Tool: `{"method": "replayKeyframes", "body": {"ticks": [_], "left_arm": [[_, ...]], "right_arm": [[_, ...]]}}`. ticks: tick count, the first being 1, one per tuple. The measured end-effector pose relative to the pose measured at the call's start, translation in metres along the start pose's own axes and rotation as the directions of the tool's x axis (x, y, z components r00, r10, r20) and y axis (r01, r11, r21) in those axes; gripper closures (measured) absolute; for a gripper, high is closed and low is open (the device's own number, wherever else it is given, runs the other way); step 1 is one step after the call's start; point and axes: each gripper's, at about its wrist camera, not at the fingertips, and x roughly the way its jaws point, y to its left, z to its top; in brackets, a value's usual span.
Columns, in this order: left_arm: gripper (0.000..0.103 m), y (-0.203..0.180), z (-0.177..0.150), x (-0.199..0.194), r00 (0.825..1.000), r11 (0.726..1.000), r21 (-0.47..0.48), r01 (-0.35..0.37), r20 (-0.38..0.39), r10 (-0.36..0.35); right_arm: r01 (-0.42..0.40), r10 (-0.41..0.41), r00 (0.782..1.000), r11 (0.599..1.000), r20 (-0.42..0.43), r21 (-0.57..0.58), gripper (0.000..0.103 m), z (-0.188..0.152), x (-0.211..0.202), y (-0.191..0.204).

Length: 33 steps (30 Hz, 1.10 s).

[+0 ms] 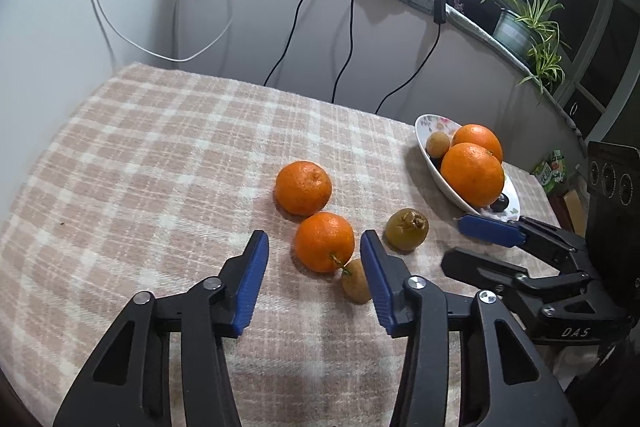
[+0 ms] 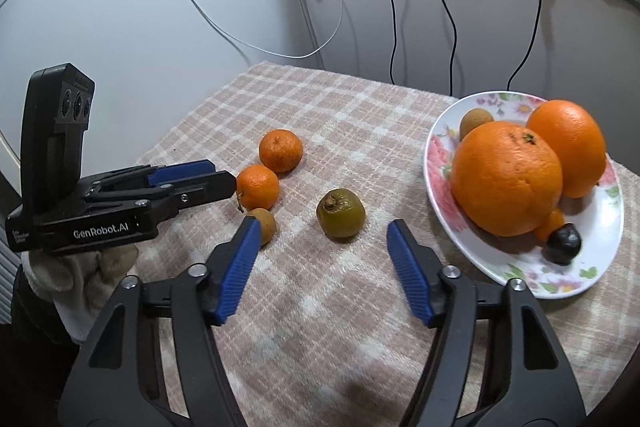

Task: Organize fruits
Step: 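Grasp the wrinkled olive-green fruit with the right gripper while the left grasps a mandarin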

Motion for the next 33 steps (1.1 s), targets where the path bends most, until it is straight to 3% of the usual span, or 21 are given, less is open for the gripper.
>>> {"method": "replayKeyframes", "body": {"ticks": [20, 26, 33], "left_arm": [[0.063, 0.002, 0.004, 0.022, 0.998, 0.999, 0.003, 0.032, -0.054, -0.032], [0.069, -0.001, 0.003, 0.023, 0.998, 0.999, 0.012, 0.038, -0.055, -0.037], [0.069, -0.002, 0.003, 0.023, 0.998, 0.999, 0.017, 0.034, -0.051, -0.033]], "right_arm": [[0.014, -0.013, 0.998, 1.0, -0.056, 0.025, 0.05, 0.006, 0.038, -0.006], [0.014, -0.012, 0.997, 1.0, -0.073, 0.021, 0.055, 0.006, 0.045, -0.004], [0.014, -0.011, 0.998, 0.999, -0.068, 0.043, 0.069, 0.007, 0.045, -0.008]]}}
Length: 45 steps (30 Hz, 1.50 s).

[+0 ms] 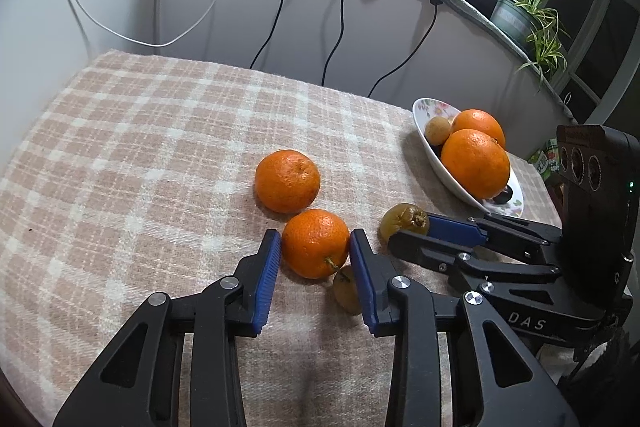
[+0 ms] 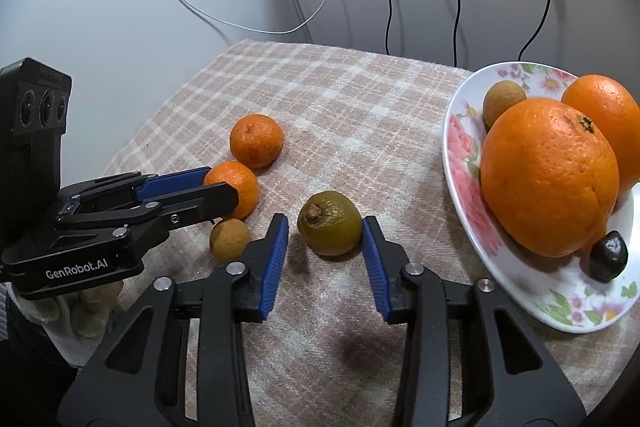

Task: Organize fruits
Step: 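Grasp the wrinkled olive-green fruit with the right gripper while the left grasps a mandarin, then lift and carry the green fruit with the right gripper toward the plate while the left carries the mandarin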

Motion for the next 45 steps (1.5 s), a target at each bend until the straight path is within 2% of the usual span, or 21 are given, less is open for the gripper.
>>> {"method": "replayKeyframes", "body": {"ticks": [21, 33, 45], "left_arm": [[0.07, -0.002, 0.002, -0.018, 0.999, 1.0, -0.008, -0.011, 0.053, 0.011], [0.07, -0.026, 0.01, -0.026, 0.997, 1.0, 0.029, 0.012, 0.08, -0.014], [0.07, -0.057, 0.012, -0.023, 0.995, 0.996, 0.067, 0.051, 0.082, -0.057]], "right_arm": [[-0.022, 0.022, 0.999, 1.0, 0.047, -0.008, 0.073, -0.005, -0.017, 0.005], [-0.02, 0.02, 0.995, 1.0, 0.095, -0.002, 0.073, -0.019, -0.056, -0.004], [0.036, -0.041, 0.986, 0.999, 0.164, 0.036, 0.073, -0.03, -0.107, -0.037]]}}
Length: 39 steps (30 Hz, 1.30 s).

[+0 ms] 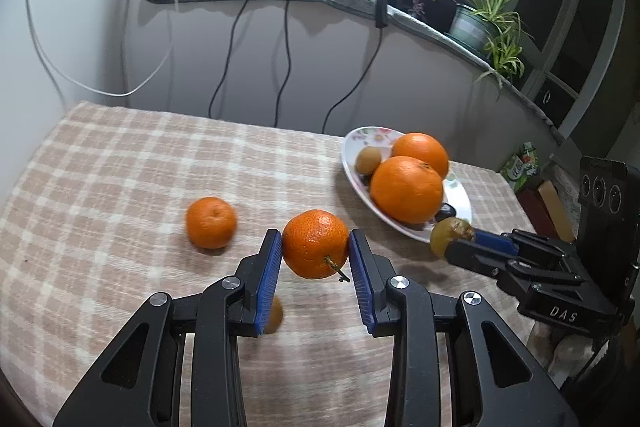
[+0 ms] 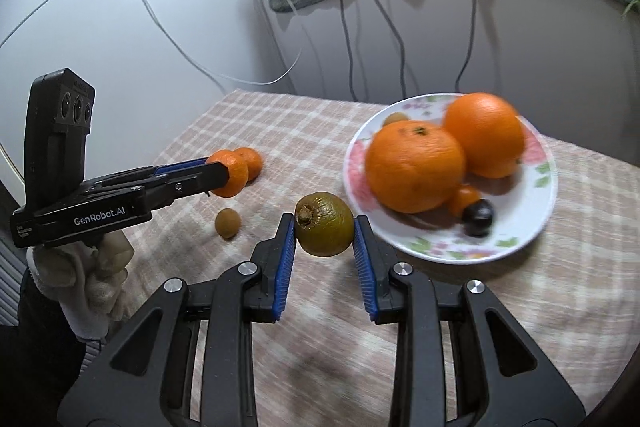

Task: Organize fruits
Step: 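Lift and carry the green fruit with the right gripper toward the plate while the left carries the mandarin, then lower the green fruit onto the plate and open the right gripper while the left releases the mandarin there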

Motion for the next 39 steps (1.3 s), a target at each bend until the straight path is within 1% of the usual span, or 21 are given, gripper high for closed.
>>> {"method": "replayKeyframes", "body": {"ticks": [6, 14, 24, 39], "left_arm": [[0.07, -0.017, 0.005, 0.005, 1.0, 0.999, 0.031, 0.023, -0.005, -0.023], [0.07, -0.038, 0.017, 0.013, 0.999, 0.997, 0.064, 0.051, 0.003, -0.051], [0.07, -0.062, 0.037, 0.032, 0.998, 0.992, 0.111, 0.065, 0.01, -0.067], [0.07, -0.081, 0.06, 0.06, 0.998, 0.986, 0.153, 0.061, 0.001, -0.062]], "right_arm": [[0.031, -0.032, 0.999, 0.999, 0.027, 0.023, 0.073, 0.001, -0.017, -0.02], [0.066, -0.068, 0.997, 0.996, 0.041, 0.058, 0.073, 0.001, -0.028, -0.045], [0.081, -0.085, 0.996, 0.993, 0.04, 0.084, 0.073, 0.0, -0.027, -0.068], [0.08, -0.084, 0.996, 0.992, 0.041, 0.102, 0.073, 0.003, -0.019, -0.089]]}}
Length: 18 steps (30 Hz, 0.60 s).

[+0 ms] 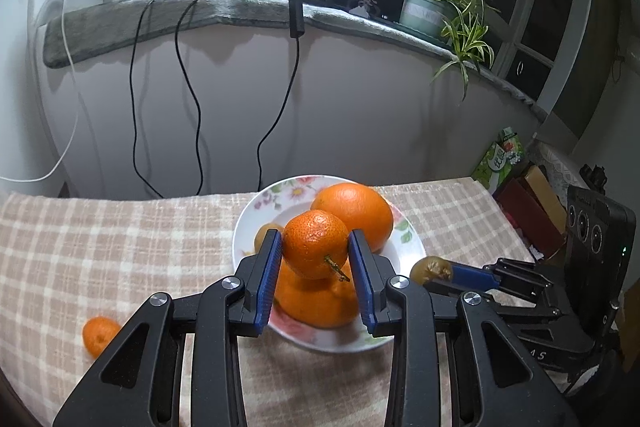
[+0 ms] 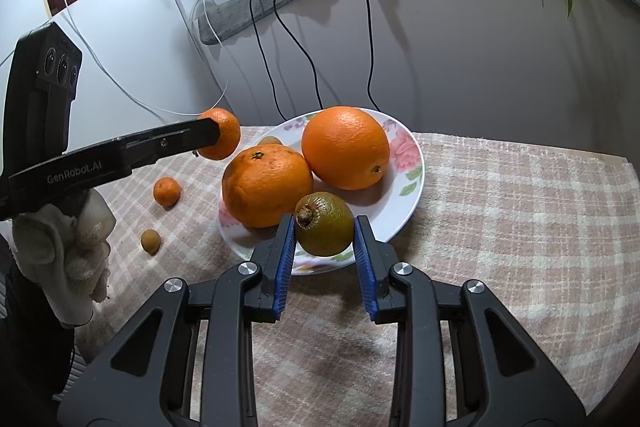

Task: Organize fruits
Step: 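Lower the green fruit onto the plate and open the right gripper while the left releases the mandarin there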

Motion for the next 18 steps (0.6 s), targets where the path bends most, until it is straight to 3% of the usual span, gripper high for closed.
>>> {"method": "replayKeyframes", "body": {"ticks": [18], "left_arm": [[0.07, 0.002, 0.018, 0.017, 1.0, 1.0, 0.008, -0.009, 0.001, 0.009]], "right_arm": [[0.011, -0.011, 1.0, 1.0, -0.008, 0.001, 0.073, 0.004, 0.012, -0.005]]}}
